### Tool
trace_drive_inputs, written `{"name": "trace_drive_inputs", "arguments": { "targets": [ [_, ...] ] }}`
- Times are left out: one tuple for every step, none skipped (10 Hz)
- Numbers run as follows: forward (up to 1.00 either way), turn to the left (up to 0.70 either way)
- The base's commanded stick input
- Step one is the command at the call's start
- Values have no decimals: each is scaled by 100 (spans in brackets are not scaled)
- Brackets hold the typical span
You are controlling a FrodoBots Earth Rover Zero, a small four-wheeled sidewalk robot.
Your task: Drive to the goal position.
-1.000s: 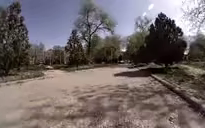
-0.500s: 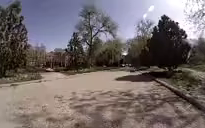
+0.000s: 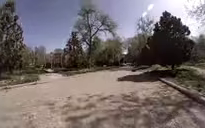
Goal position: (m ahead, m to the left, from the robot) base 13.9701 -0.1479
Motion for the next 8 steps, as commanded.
{"name": "trace_drive_inputs", "arguments": {
  "targets": [
    [70, 0],
    [70, 0],
    [70, 0],
    [70, 0],
    [70, 0],
    [70, 0],
    [70, 0],
    [70, 0]
  ]
}}
